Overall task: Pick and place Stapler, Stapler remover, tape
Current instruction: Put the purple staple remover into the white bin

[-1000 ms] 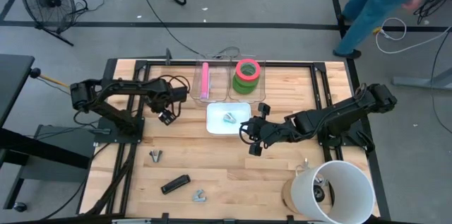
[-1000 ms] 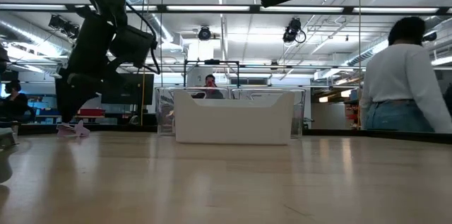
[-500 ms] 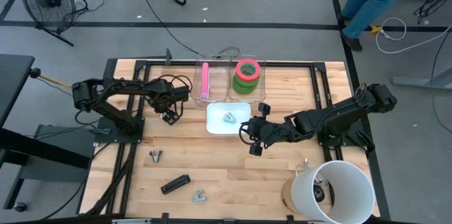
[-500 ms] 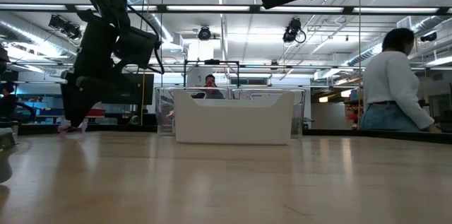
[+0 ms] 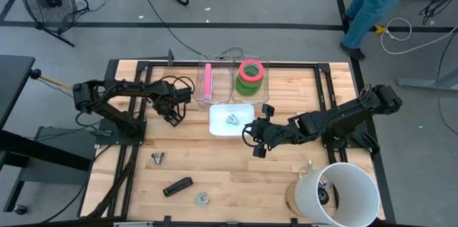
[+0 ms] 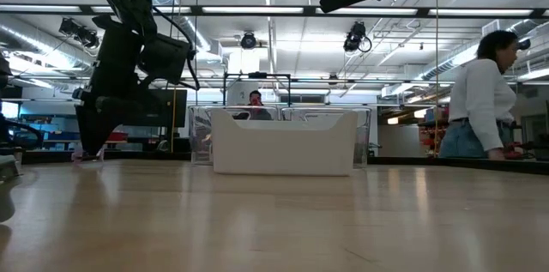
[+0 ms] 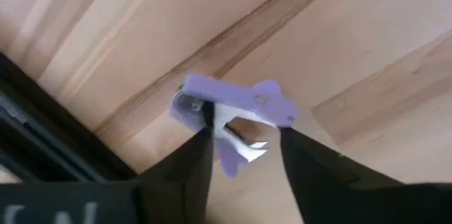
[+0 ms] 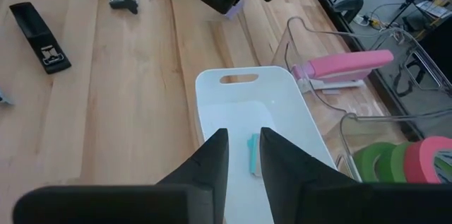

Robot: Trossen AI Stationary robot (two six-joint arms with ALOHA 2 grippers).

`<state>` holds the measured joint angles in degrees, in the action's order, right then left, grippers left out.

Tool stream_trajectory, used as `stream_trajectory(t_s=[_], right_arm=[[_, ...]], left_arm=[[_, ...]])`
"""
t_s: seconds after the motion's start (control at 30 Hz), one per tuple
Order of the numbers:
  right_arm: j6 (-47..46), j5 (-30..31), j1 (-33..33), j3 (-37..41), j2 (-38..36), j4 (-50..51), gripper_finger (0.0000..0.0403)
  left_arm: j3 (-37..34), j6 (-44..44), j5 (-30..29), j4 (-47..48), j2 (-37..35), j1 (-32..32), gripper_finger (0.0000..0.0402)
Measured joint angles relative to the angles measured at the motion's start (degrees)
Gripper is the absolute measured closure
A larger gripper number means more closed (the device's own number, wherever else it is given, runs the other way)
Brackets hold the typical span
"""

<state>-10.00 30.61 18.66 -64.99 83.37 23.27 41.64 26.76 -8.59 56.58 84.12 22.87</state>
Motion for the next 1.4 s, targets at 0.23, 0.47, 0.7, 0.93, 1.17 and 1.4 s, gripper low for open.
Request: stream_trajectory(t_s=[0.23,0.47,0.7,0.93,1.17,1.4], right_arm=[[0.03,0.0,0.0,0.0,0.0,0.09,0.0321],[0.2,-0.04,-0.69,0.0,0.0,0.03,0.0321],[0.0,-0.02,-0.72,0.0,0.0,0.02,0.0321],[0.0,-0.02,-0.72,0.0,0.0,0.07,0.0321],[0.0,-0.04,-0.72,0.0,0.0,0.15,0.0321],[-0.02,-0.04,-0.72,0.0,0.0,0.13,0.0321]], left_arm=[[-4.99,0.23,1.08,-4.44,-0.52,-0.07,0.0301],[-5.21,0.42,0.65,-5.7,-0.54,0.0,0.0394],[-2.5,-0.39,1.69,-4.61,-0.52,-0.04,0.0398],[-0.15,-3.48,0.22,-2.62,-0.55,-0.07,0.0382],[1.5,-7.6,-6.58,2.13,-0.61,-0.07,0.0354],[1.54,-13.72,-7.79,3.62,-0.61,0.15,0.028]])
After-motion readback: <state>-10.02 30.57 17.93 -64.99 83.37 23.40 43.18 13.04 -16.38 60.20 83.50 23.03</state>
